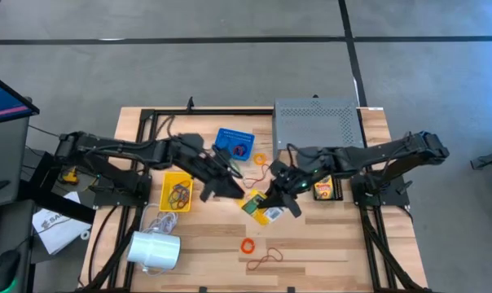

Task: Pick & Place Office Desk Supplies
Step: Stack the yellow crayon box on top of the yellow crayon box

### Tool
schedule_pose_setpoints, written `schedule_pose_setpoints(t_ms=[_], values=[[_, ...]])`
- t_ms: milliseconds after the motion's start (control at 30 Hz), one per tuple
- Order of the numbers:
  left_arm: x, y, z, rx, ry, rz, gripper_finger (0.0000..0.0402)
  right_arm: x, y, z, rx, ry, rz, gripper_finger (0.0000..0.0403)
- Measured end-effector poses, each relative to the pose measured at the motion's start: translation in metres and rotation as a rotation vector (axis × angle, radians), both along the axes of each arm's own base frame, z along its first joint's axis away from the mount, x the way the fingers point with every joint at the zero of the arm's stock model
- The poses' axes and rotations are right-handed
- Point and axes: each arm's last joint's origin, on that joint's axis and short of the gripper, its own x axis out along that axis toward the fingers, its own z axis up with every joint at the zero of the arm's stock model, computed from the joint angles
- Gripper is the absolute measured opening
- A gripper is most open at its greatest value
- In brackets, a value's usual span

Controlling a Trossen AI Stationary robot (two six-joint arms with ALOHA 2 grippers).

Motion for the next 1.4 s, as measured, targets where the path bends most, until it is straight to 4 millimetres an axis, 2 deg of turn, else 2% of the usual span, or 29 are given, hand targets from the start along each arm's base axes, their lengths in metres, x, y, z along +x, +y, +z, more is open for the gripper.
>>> schedule_pose_setpoints(t_ms=[100,233,467,600,733,1000,1167,1300,1400], values=[[-0.01,0.008,0.011,-0.002,-0.039,0.027,0.0116,-0.012,-0.005,0.009,-0.001,0.004,-0.053,0.0027],[-0.028,0.015,0.028,0.024,-0.112,0.045,0.013,-0.038,-0.013,0.016,-0.024,0.094,-0.16,0.0027],[-0.061,0.018,0.046,0.185,-0.196,0.087,0.0121,-0.104,-0.023,0.031,-0.062,0.229,-0.364,0.0027],[-0.072,0.021,0.051,0.244,-0.203,0.181,0.0109,-0.144,-0.024,0.026,-0.084,0.384,-0.49,0.0027],[-0.075,0.022,0.052,0.276,-0.202,0.215,0.0102,-0.171,-0.022,0.017,-0.075,0.528,-0.6,0.0027],[-0.074,0.023,0.047,0.296,-0.158,0.222,0.01,-0.183,-0.009,-0.006,-0.127,0.812,-0.782,0.0027],[-0.08,0.023,0.044,0.392,-0.145,0.206,0.0091,-0.174,-0.001,-0.021,-0.124,0.832,-0.82,0.0027],[-0.091,0.023,0.046,0.448,-0.199,0.2,0.0085,-0.168,-0.001,-0.043,-0.039,0.807,-0.85,0.0027],[-0.105,0.024,0.036,0.454,-0.23,0.207,0.0081,-0.17,-0.006,-0.061,0.027,0.803,-0.901,0.0027]])
